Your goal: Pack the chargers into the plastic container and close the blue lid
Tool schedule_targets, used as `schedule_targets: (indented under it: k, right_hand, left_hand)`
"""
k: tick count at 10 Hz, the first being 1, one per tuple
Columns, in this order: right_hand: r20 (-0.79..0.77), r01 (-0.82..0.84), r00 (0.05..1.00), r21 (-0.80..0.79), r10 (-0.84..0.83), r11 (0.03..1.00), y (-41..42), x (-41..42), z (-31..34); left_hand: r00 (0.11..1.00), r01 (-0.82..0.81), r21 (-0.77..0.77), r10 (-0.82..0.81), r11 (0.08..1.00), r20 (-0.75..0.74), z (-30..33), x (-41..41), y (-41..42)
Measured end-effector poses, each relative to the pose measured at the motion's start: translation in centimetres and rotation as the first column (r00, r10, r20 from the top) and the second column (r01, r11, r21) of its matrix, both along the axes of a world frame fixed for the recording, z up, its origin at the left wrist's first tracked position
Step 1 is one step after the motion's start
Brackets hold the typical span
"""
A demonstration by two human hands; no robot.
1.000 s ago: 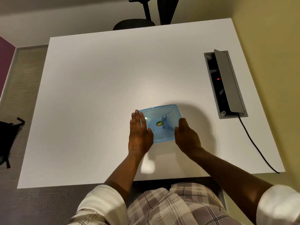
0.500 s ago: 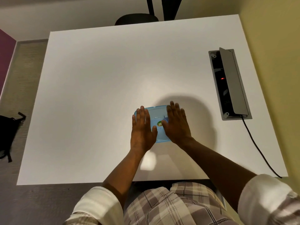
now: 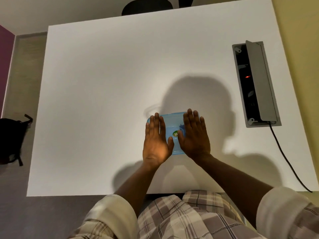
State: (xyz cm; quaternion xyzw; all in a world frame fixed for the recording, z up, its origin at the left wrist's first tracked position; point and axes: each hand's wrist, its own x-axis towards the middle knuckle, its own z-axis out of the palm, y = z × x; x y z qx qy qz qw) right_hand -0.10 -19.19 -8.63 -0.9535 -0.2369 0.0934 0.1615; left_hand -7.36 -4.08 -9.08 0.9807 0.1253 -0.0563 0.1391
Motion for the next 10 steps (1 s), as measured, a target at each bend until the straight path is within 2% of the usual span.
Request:
schedule_targets:
  k: [3, 5, 7, 8, 9, 10]
  right_hand:
    - [0.025, 0.002, 1.000, -0.014, -0.002, 1.000, 0.1, 0.0, -0.6]
    - [0.033, 0.000, 0.999, -0.014, 0.000, 1.000, 0.0, -0.1, -0.6]
    - [-0.056, -0.018, 0.998, -0.045, 0.015, 0.999, -0.2, -0.1, 0.8]
    - [-0.048, -0.054, 0.998, -0.065, 0.051, 0.996, -0.2, 0.3, 2.2]
    - [0.075, -0.036, 0.996, -0.030, 0.038, 0.999, 0.2, 1.5, 5.2]
    - [0.092, -0.038, 0.995, -0.033, 0.040, 0.999, 0.8, 2.5, 7.3]
  left_hand:
    - [1.000, 0.000, -0.065, 0.001, 0.998, 0.007, -0.4, 0.1, 0.1]
    - [1.000, 0.013, 0.013, -0.013, 1.000, 0.018, -0.5, -0.2, 0.1]
    - [0.997, 0.005, 0.013, -0.003, 1.000, -0.080, 1.5, -0.1, -0.2]
    - [0.994, 0.066, -0.006, -0.066, 0.998, -0.082, 2.9, 0.0, 0.5]
    - [0.997, 0.078, 0.022, -0.079, 0.997, 0.024, 6.4, 1.2, 1.9]
    - [0.992, 0.077, 0.051, -0.082, 0.996, 0.095, 8.8, 2.4, 3.1]
